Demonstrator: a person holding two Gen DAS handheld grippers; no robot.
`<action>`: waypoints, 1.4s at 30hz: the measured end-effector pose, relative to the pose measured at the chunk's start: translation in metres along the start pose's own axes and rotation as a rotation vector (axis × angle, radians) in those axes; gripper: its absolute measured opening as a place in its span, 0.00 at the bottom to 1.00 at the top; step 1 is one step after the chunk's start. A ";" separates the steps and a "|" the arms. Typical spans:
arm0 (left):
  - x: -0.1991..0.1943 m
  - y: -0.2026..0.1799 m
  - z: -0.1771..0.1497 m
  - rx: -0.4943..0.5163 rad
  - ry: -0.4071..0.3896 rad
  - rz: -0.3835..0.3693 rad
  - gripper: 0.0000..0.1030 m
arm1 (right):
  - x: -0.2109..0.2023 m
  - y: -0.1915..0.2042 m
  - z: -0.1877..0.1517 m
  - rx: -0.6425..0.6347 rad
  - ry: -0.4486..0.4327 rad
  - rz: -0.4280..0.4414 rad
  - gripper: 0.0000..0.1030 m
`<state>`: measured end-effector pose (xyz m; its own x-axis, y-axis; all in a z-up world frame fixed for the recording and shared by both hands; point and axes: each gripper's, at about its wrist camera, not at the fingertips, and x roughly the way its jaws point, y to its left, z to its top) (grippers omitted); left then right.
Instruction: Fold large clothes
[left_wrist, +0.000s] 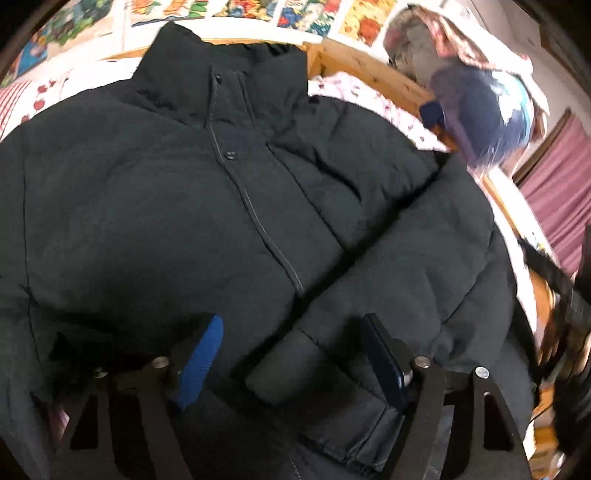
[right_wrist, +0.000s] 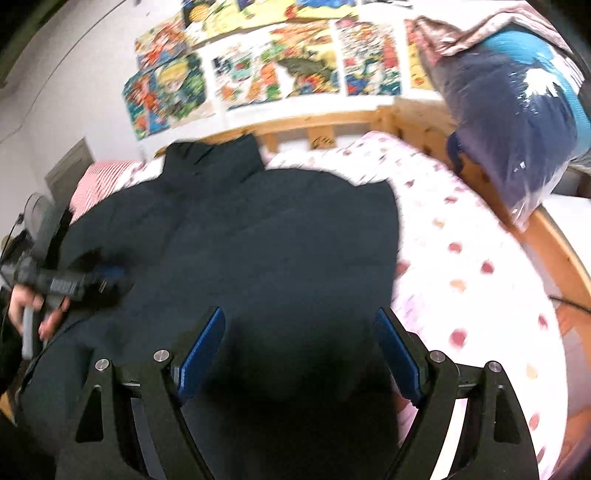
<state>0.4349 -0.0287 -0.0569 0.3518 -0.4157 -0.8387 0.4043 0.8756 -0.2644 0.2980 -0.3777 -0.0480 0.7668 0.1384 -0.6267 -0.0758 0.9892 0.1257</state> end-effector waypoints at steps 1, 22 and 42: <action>0.001 -0.002 0.000 0.011 0.008 -0.010 0.53 | 0.007 -0.011 0.008 0.016 -0.007 -0.006 0.76; -0.084 -0.008 0.009 -0.001 -0.282 0.096 0.06 | 0.044 0.012 0.134 -0.039 -0.149 -0.031 0.13; 0.007 0.030 -0.002 -0.077 -0.029 0.271 0.06 | 0.166 0.052 0.071 -0.264 0.090 -0.341 0.54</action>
<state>0.4477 -0.0044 -0.0722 0.4629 -0.1694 -0.8701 0.2271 0.9715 -0.0683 0.4667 -0.3063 -0.0912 0.7187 -0.2063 -0.6640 0.0032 0.9559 -0.2935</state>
